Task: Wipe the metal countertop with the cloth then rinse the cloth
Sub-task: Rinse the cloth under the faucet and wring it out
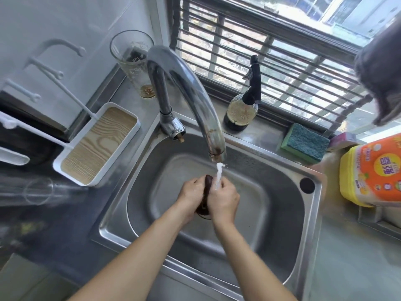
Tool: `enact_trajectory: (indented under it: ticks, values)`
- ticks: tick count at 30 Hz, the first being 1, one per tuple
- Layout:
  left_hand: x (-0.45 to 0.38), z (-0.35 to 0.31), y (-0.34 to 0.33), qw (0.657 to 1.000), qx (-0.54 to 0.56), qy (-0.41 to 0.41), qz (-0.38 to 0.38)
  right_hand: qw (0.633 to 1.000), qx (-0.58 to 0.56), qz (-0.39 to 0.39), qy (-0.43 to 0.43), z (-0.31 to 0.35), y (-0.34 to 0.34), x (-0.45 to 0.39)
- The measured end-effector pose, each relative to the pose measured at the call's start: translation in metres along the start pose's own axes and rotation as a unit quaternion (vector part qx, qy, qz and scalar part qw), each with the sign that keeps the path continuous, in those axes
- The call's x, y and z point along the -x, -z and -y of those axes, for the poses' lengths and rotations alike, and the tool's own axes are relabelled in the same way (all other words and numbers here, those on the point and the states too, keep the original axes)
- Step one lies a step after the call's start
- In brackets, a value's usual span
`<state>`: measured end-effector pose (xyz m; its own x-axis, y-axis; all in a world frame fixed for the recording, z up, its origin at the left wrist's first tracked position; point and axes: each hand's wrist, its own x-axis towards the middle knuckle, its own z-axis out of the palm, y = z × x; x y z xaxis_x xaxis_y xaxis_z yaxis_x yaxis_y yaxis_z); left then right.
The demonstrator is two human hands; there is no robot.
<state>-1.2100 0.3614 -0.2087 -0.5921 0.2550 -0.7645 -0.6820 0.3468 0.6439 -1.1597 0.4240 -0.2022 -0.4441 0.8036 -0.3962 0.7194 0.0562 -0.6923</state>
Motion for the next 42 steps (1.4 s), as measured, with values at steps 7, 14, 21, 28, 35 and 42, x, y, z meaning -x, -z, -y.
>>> enact_trajectory:
  ticks: [7,14,21,28,35,42]
  values:
    - [0.001,-0.009,0.004,0.981,0.149,0.104,0.065,0.997,-0.071,-0.027,-0.010,-0.001,0.010,-0.016]
    - [-0.003,-0.011,0.009,0.978,0.194,0.077,0.029,0.988,-0.118,0.062,0.082,-0.014,0.003,0.027]
    - [0.004,0.006,-0.001,0.992,0.112,-0.021,0.053,0.946,-0.209,0.127,-0.211,0.001,-0.005,0.007]
    - [0.009,0.015,0.005,0.948,0.218,0.138,0.186,0.990,-0.141,0.016,0.019,-0.002,0.000,0.013]
    - [-0.003,0.018,0.001,0.994,-0.091,-0.058,-0.027,0.996,-0.090,0.014,0.011,-0.009,0.005,0.012]
    - [-0.001,0.014,0.004,0.999,0.037,-0.018,-0.004,0.996,-0.062,0.034,-0.051,-0.008,0.003,0.000]
